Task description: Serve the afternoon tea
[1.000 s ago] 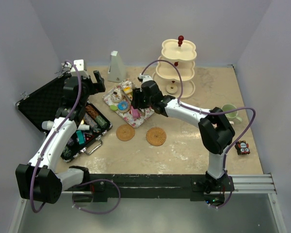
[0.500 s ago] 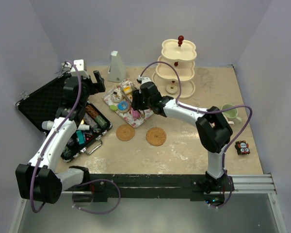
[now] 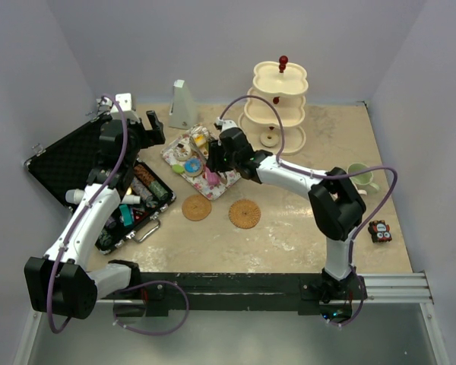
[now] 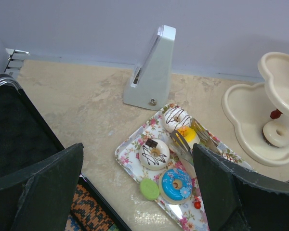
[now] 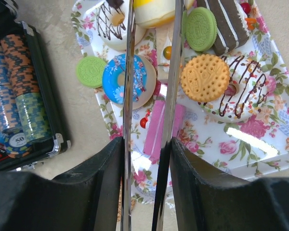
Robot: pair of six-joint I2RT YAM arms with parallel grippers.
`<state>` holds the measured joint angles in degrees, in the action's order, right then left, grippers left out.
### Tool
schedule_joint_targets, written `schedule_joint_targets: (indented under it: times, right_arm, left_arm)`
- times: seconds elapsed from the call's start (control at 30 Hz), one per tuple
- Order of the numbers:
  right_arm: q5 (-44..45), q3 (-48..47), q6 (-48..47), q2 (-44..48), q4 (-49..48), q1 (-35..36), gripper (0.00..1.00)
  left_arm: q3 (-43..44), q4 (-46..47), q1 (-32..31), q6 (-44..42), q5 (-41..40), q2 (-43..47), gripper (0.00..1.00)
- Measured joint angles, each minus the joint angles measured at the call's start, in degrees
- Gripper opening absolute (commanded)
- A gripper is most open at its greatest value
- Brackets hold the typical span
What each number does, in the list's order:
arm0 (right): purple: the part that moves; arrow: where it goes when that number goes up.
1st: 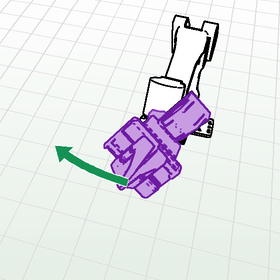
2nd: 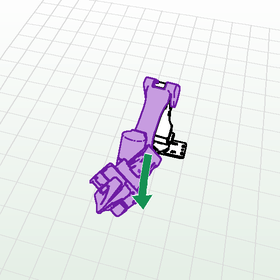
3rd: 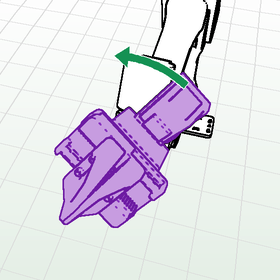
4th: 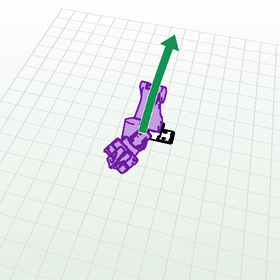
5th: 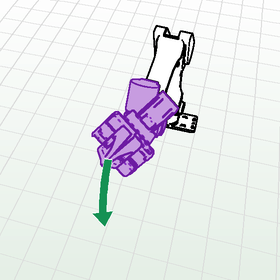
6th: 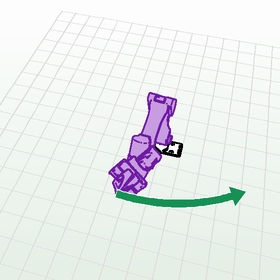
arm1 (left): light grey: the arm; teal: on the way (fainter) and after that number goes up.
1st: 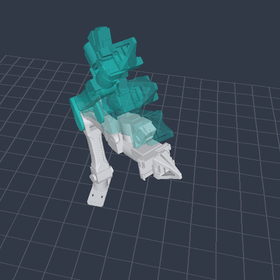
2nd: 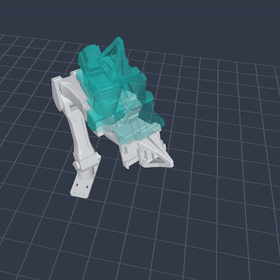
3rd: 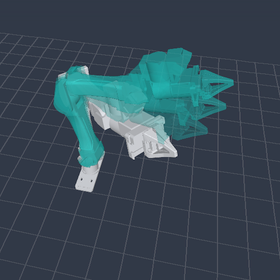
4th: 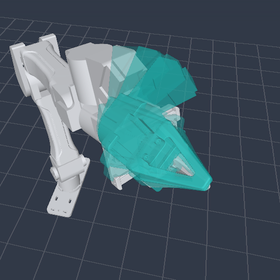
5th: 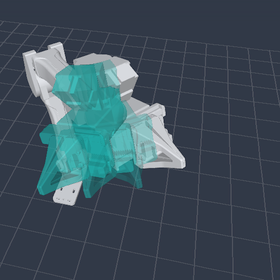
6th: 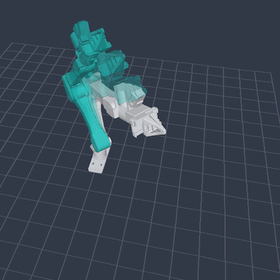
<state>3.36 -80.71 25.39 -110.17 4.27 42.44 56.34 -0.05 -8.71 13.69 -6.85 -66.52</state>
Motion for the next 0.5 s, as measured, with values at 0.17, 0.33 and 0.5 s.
schedule_joint_targets:
  times: [0.17,0.33,0.5]
  right_arm:
    - [0.2,0.0,0.1,4.2,0.1,0.0,0.22]
    - [2.2,0.7,0.1,11.0,-1.8,0.0,0.22]
    - [3.8,2.6,0.1,13.0,-4.2,-0.5,0.21]
  left_arm:
    - [0.0,0.0,0.0,0.0,0.0,0.0,1.0]
    - [0.0,0.0,0.0,0.0,0.0,0.0,1.0]
    - [0.0,0.0,0.0,0.0,0.0,0.0,1.0]
